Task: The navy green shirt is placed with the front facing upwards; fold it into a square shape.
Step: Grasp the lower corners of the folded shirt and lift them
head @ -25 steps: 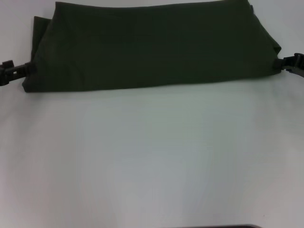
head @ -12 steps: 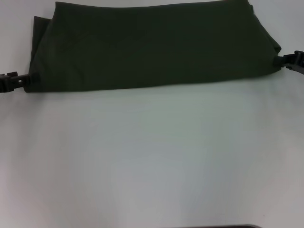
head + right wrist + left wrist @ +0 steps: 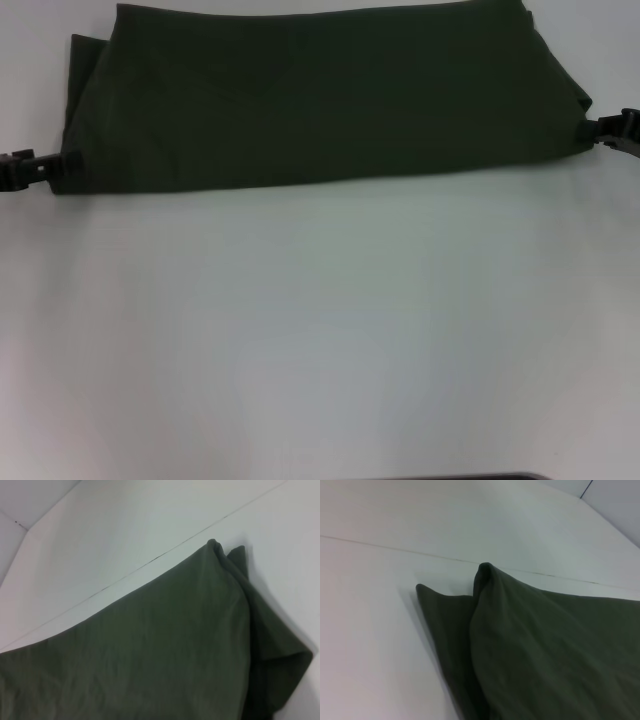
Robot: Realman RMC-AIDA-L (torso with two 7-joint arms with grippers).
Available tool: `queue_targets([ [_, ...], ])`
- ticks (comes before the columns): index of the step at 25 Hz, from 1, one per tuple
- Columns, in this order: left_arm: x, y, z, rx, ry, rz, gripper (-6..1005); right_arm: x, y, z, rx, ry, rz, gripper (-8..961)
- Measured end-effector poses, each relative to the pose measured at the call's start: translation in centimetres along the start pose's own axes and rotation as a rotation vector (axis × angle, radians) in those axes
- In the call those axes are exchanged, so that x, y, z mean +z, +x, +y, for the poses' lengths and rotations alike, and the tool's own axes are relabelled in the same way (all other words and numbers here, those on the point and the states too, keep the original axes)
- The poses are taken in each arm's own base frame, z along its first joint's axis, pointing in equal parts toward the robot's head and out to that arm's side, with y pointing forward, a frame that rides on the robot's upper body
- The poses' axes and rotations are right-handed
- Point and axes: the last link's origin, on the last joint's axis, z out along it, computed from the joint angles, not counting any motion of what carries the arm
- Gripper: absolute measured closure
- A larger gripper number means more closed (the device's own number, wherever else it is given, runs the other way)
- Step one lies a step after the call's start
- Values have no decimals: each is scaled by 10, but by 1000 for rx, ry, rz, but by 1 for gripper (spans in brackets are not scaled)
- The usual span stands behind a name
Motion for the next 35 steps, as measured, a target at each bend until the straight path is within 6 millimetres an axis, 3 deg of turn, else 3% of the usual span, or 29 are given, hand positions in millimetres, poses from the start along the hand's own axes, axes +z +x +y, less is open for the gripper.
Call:
queue_targets([
  [35, 19, 7, 9, 9, 2, -104, 139, -2, 0, -2, 2, 6, -7, 944],
])
